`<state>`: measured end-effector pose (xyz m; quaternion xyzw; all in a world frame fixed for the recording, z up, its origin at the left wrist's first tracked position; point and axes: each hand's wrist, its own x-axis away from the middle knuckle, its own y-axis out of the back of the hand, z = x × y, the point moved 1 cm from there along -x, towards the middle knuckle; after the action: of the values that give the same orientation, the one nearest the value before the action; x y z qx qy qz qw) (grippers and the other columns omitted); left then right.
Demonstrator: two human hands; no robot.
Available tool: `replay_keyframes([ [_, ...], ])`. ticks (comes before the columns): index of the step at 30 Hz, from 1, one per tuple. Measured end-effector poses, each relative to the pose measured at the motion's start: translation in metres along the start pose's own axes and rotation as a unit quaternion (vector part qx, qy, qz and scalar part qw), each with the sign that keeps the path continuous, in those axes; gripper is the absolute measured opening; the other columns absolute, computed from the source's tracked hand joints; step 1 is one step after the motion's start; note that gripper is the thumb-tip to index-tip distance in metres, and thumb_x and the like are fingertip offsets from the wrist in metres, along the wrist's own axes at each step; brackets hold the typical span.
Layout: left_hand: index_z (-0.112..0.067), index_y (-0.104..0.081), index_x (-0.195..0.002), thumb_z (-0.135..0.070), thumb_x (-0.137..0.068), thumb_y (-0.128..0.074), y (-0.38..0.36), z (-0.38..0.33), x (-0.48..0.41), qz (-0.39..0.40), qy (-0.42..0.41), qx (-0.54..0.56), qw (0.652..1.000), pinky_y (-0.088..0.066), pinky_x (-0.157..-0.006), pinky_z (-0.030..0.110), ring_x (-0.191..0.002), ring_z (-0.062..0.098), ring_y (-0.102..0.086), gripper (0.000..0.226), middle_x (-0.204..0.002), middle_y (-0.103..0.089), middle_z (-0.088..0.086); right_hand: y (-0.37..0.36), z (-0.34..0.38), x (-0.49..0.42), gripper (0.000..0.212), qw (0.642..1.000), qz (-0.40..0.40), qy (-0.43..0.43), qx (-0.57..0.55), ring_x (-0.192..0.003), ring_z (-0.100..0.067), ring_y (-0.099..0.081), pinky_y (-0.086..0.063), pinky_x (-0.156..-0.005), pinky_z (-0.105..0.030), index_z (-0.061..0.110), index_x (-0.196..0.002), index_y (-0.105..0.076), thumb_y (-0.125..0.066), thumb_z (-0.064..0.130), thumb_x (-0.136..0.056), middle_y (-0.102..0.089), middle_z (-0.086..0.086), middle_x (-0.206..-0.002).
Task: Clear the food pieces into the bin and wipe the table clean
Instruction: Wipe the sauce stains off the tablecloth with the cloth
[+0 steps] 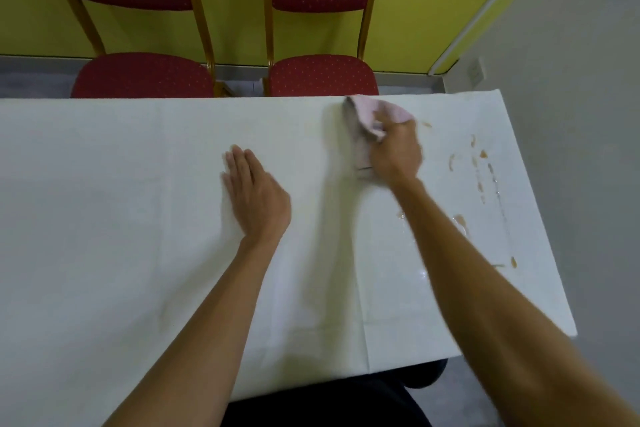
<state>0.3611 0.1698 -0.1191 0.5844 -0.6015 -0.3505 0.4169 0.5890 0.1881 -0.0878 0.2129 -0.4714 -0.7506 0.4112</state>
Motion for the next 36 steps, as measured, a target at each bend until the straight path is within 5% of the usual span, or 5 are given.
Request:
replay_keyframes([
  [4,-0.003,-0.011,-0.159,-0.024,-0.104,-0.040,-0.017,-0.044,-0.008,0.014,-0.048,0.056,0.997,0.004,-0.124,0.037,-0.155,0.025,-0.004,0.065,-0.167,-0.011,0.012,-0.037,0.056,0.046,0.046,0.988,0.084,0.124,0.027,-0.104,-0.038,-0.059,-0.048,-0.092,-0.043,0.035,-0.137,-0.057,-0.062,0.037,-0.092,-0.053,-0.014,-0.121],
  [8,0.002,-0.023,-0.155,-0.027,-0.106,-0.032,-0.030,-0.022,0.000,-0.004,-0.135,-0.057,0.989,-0.010,-0.124,0.046,-0.154,0.031,-0.014,0.057,-0.164,-0.020,0.018,-0.022,0.025,0.033,0.053,0.986,0.079,0.135,0.054,-0.096,-0.037,-0.056,-0.048,-0.085,-0.042,0.039,-0.140,-0.054,-0.066,0.045,-0.088,-0.052,-0.013,-0.110],
  [17,0.001,-0.013,-0.157,-0.016,-0.104,-0.036,-0.024,-0.048,-0.004,0.043,-0.079,-0.085,0.992,0.000,-0.126,0.045,-0.155,0.028,0.003,0.061,-0.167,-0.002,0.015,0.037,-0.082,-0.045,0.044,0.997,0.035,-0.041,0.048,-0.116,-0.038,-0.055,-0.045,-0.102,-0.047,0.043,-0.137,-0.053,-0.056,0.044,-0.093,-0.047,-0.009,-0.137],
  [26,0.000,-0.020,-0.156,-0.025,-0.103,-0.033,-0.069,-0.103,0.010,-0.001,-0.153,-0.080,0.985,-0.007,-0.125,0.047,-0.154,0.031,-0.011,0.061,-0.164,-0.018,0.017,0.000,-0.010,-0.029,0.053,0.985,0.103,0.125,0.059,-0.107,-0.039,-0.056,-0.044,-0.091,-0.041,0.041,-0.141,-0.051,-0.061,0.046,-0.090,-0.051,-0.012,-0.119],
  [36,0.002,-0.016,-0.157,-0.028,-0.107,-0.022,-0.068,-0.104,0.013,-0.010,-0.150,-0.104,0.983,-0.010,-0.125,0.047,-0.155,0.029,-0.005,0.058,-0.166,-0.011,0.016,0.093,-0.151,-0.091,0.052,0.992,0.009,-0.080,0.094,-0.125,-0.039,-0.049,-0.039,-0.105,-0.043,0.038,-0.142,-0.049,-0.058,0.038,-0.091,-0.043,-0.017,-0.139],
])
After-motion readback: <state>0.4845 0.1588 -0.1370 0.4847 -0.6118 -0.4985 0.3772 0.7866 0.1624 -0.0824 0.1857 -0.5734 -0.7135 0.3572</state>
